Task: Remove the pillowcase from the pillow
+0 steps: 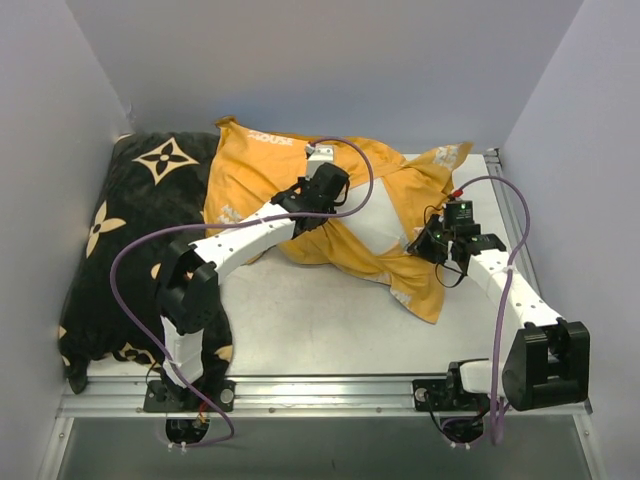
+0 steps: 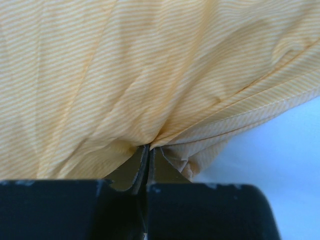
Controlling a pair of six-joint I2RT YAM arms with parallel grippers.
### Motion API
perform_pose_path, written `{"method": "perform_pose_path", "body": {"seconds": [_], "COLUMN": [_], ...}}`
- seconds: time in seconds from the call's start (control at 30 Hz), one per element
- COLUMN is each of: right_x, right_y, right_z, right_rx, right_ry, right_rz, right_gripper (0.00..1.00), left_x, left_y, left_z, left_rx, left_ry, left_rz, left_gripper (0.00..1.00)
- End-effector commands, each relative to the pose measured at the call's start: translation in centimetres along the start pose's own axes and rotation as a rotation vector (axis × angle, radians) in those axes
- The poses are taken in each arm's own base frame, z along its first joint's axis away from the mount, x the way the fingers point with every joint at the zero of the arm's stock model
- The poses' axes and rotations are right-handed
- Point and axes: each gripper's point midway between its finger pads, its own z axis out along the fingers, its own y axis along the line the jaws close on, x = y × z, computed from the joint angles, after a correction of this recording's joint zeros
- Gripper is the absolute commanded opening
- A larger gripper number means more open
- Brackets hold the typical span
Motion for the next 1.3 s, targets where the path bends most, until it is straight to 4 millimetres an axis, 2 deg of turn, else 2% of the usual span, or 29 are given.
{"method": "perform_pose_path", "body": {"seconds": [0.0, 0.07, 0.1, 0.17, 0.2, 0.27, 0.3, 0.4, 0.43, 0.53, 0.57, 0.6, 0.63, 0.67, 0.77, 0.8, 0.87, 0.9, 0.93, 0.97, 1.0, 1.03, 1.07, 1.13, 1.17, 1.23, 1.27], "right_x": [-0.4, -0.6, -0.9, -1.4, -1.7, -2.5, -2.3, -2.4, -2.2, -1.5, -1.5, -1.1, 0.1, 0.5, 1.9, 2.0, 3.2, 3.6, 3.7, 5.0, 4.9, 5.6, 6.2, 5.4, 4.9, 4.5, 5.5], "right_y": [-1.5, -0.6, -0.4, 0.9, 1.5, 2.8, 3.0, 3.7, 3.6, 1.4, 0.1, -0.6, -1.9, -2.5, -5.0, -6.2, -7.8, -8.6, -9.7, -10.5, -10.3, -9.6, -9.7, -8.4, -7.8, -6.3, -5.5], "right_z": [0.0, -0.5, -0.9, -1.8, -2.7, -4.1, -4.3, -4.6, -4.3, -2.9, -2.4, -2.1, -1.5, -1.2, -0.8, -0.9, -0.9, -0.9, -1.0, -0.7, -0.1, 0.3, 0.9, 2.5, 3.9, 5.3, 6.2], "right_rx": [0.065, 0.037, 0.035, 0.017, 0.003, -0.005, 0.004, 0.035, 0.057, 0.167, 0.213, 0.223, 0.243, 0.248, 0.285, 0.304, 0.319, 0.331, 0.345, 0.342, 0.313, 0.267, 0.264, 0.179, 0.107, -0.003, -0.07], "right_ry": [-0.02, -0.029, -0.047, -0.082, -0.107, -0.155, -0.154, -0.181, -0.176, -0.149, -0.147, -0.131, -0.092, -0.077, -0.041, -0.039, -0.014, -0.007, -0.004, 0.032, 0.024, 0.054, 0.071, 0.037, 0.019, 0.006, 0.05], "right_rz": [-0.004, -0.017, -0.027, -0.06, -0.076, -0.106, -0.114, -0.142, -0.146, -0.132, -0.12, -0.104, -0.083, -0.068, -0.022, 0.011, 0.064, 0.099, 0.146, 0.183, 0.211, 0.227, 0.242, 0.296, 0.34, 0.42, 0.453], "right_gripper": [0.12, 0.23, 0.37, 0.5, 0.6, 0.68, 0.73, 0.81, 0.82, 0.82, 0.81, 0.75, 0.73, 0.71, 0.56, 0.43, 0.33, 0.25, 0.23, 0.24, 0.38, 0.46, 0.51, 0.58, 0.66, 0.72, 0.73], "left_x": [0.8, 1.4, 2.3, 3.0, 3.4, 3.8, 4.0, 4.3, 4.3, 4.2, 4.0, 3.9, 3.8, 3.7, 3.4, 3.1, 3.0, 2.9, 2.7, 2.6, 2.4, 2.1, 2.2, 2.0, 2.3, 2.7, 3.2], "left_y": [2.5, 0.9, -0.2, -1.3, -1.7, -2.4, -2.6, -2.9, -2.9, -2.9, -2.8, -2.8, -2.7, -2.7, -2.4, -2.1, -1.9, -1.6, -1.1, -0.8, -0.6, -0.2, -0.1, -0.4, -0.7, -1.0, -1.2], "left_z": [-0.8, -1.0, -1.2, -1.4, -1.3, -1.5, -1.5, -1.5, -1.5, -1.6, -1.6, -1.5, -1.5, -1.5, -1.4, -1.3, -1.1, -1.1, -0.8, -0.7, -0.7, -0.5, -0.5, -0.6, -0.6, -0.5, -0.5], "left_rx": [-0.059, -0.022, 0.001, 0.026, 0.028, 0.045, 0.049, 0.06, 0.06, 0.062, 0.06, 0.062, 0.061, 0.062, 0.06, 0.054, 0.052, 0.051, 0.042, 0.04, 0.043, 0.039, 0.043, 0.056, 0.075, 0.093, 0.1], "left_ry": [0.016, 0.019, 0.032, 0.043, 0.047, 0.052, 0.058, 0.065, 0.066, 0.064, 0.061, 0.063, 0.063, 0.062, 0.063, 0.063, 0.072, 0.076, 0.078, 0.082, 0.083, 0.082, 0.087, 0.088, 0.1, 0.116, 0.128], "left_rz": [0.031, 0.063, 0.077, 0.085, 0.095, 0.104, 0.104, 0.101, 0.099, 0.101, 0.097, 0.098, 0.1, 0.098, 0.095, 0.091, 0.084, 0.082, 0.073, 0.068, 0.063, 0.055, 0.054, 0.059, 0.062, 0.075, 0.084], "left_gripper": [0.0, 0.0, 0.0, 0.0, 0.0, 0.0, 0.0, 0.0, 0.0, 0.0, 0.0, 0.0, 0.0, 0.0, 0.0, 0.0, 0.0, 0.0, 0.0, 0.0, 0.0, 0.0, 0.0, 0.0, 0.0, 0.0, 0.0]}}
